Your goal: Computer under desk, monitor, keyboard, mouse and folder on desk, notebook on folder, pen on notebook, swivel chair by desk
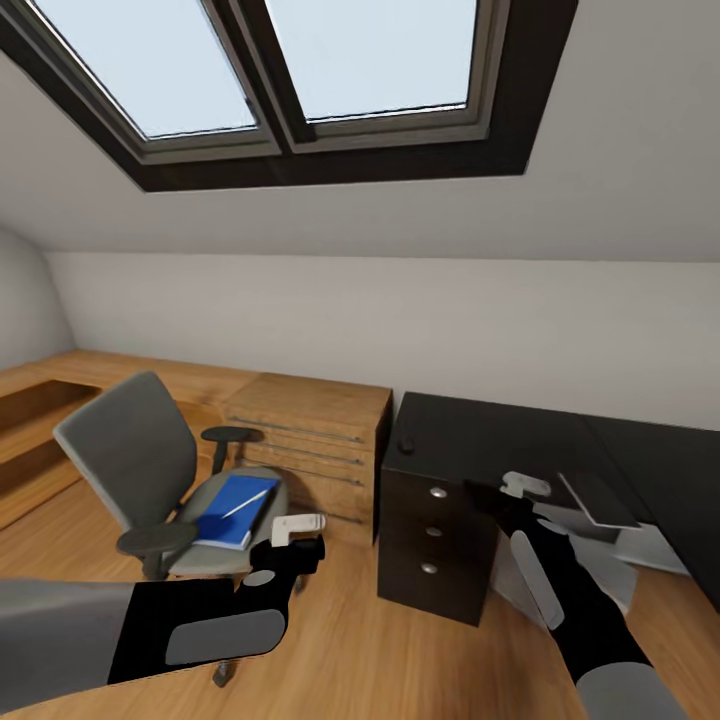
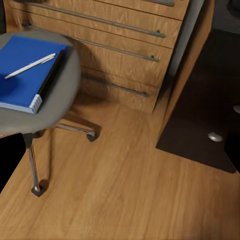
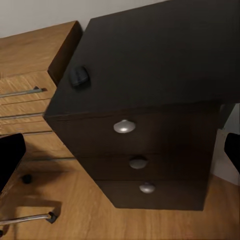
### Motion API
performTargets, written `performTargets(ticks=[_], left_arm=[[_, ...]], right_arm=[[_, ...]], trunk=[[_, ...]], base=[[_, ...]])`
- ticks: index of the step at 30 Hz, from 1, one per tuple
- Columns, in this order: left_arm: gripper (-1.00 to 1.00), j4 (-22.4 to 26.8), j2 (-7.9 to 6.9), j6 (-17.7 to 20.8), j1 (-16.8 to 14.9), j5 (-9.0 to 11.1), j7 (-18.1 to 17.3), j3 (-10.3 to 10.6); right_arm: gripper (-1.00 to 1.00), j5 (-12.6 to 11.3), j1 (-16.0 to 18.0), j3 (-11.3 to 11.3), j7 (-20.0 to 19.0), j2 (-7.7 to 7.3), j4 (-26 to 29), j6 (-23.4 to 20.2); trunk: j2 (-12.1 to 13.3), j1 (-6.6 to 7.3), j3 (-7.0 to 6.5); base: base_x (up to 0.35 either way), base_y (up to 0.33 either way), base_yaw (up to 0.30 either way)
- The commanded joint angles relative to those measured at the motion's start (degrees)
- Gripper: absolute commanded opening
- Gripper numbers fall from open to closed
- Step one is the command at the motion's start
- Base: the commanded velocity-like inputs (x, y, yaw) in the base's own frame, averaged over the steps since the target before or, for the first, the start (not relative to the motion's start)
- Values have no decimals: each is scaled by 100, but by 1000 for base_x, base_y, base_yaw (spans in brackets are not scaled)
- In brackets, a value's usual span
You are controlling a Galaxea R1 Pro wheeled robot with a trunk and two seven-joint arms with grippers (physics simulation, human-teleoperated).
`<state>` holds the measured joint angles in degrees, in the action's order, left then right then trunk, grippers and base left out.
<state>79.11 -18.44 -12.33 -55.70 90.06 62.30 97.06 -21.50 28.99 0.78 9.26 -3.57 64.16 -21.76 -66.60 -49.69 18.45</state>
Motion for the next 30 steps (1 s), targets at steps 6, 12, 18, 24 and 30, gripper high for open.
performTargets(ticks=[6,12,18,24,30], left_arm=[[100,-22,3,-52,-11,131,1,14],[100,-30,8,-51,-11,206,1,16],[100,-44,23,-37,-11,218,1,23],[100,-49,82,-33,-11,225,4,23],[100,-70,152,-33,-11,222,8,23]], right_arm=[[100,-70,-4,9,41,3,37,-22],[100,-63,-29,17,40,10,36,-18],[100,-33,-33,34,40,5,35,-28],[100,43,-34,43,50,3,23,-41],[100,288,-34,57,60,17,-42,-51]], trunk=[[-5,-4,8],[-5,-4,8],[-5,-4,11],[-5,-4,18],[-5,-4,18]], base=[[328,0,62],[328,0,233],[326,-3,266],[152,-35,156],[169,-4,16]])
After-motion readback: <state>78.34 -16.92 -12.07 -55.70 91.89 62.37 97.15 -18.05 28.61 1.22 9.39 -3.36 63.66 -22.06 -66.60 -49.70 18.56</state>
